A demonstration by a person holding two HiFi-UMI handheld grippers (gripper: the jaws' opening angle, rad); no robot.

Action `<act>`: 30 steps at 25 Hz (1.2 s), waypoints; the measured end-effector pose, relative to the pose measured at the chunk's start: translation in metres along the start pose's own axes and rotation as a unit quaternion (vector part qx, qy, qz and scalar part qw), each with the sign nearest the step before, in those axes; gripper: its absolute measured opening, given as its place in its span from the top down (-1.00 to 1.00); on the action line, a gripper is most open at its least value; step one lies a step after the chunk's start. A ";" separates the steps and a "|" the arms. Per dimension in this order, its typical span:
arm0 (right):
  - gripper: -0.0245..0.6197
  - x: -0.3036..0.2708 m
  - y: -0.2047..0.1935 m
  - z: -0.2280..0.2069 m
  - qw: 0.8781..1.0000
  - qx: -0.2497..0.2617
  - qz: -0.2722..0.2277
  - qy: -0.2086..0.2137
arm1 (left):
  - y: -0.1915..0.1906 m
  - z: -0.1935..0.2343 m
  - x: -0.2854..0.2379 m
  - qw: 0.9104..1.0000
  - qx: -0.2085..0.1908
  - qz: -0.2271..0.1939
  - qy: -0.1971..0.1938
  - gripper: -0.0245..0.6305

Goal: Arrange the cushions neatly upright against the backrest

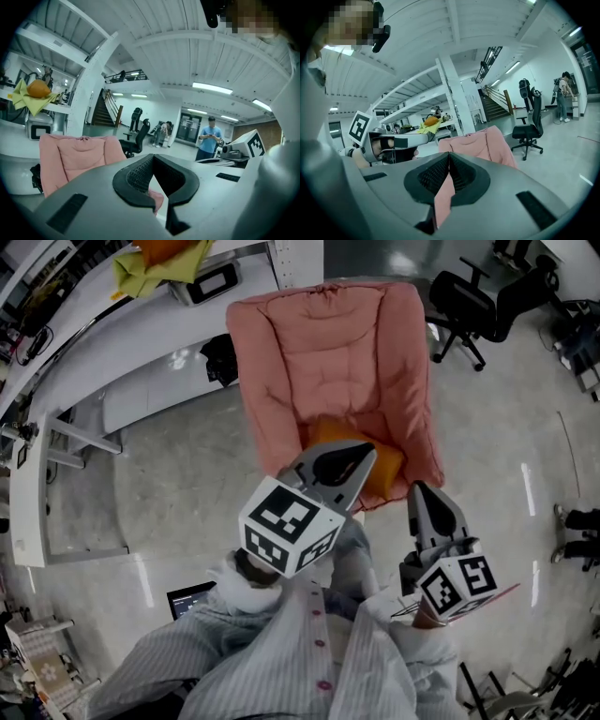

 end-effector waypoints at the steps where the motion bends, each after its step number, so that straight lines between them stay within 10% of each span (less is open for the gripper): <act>1: 0.89 -0.008 0.006 -0.012 1.000 -0.001 0.002 0.004 | 0.003 0.004 -0.014 1.000 0.001 0.001 0.003 0.89; 16: 0.89 -0.114 0.030 -0.138 0.994 0.011 0.075 0.082 | 0.010 0.083 -0.150 0.996 0.035 0.007 0.088 0.89; 30: 0.88 -0.167 -0.009 -0.166 0.992 -0.006 0.117 0.035 | -0.036 0.159 -0.156 0.989 0.063 0.062 0.121 0.90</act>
Point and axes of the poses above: the fingertips, and each gripper's own axes: x backward along the fingers, z to its left, y out of its top, the point moved 2 cm from there along x, backward along the fingers, and after that the axes turned 7 degrees about -z, right-handed, at the moved point
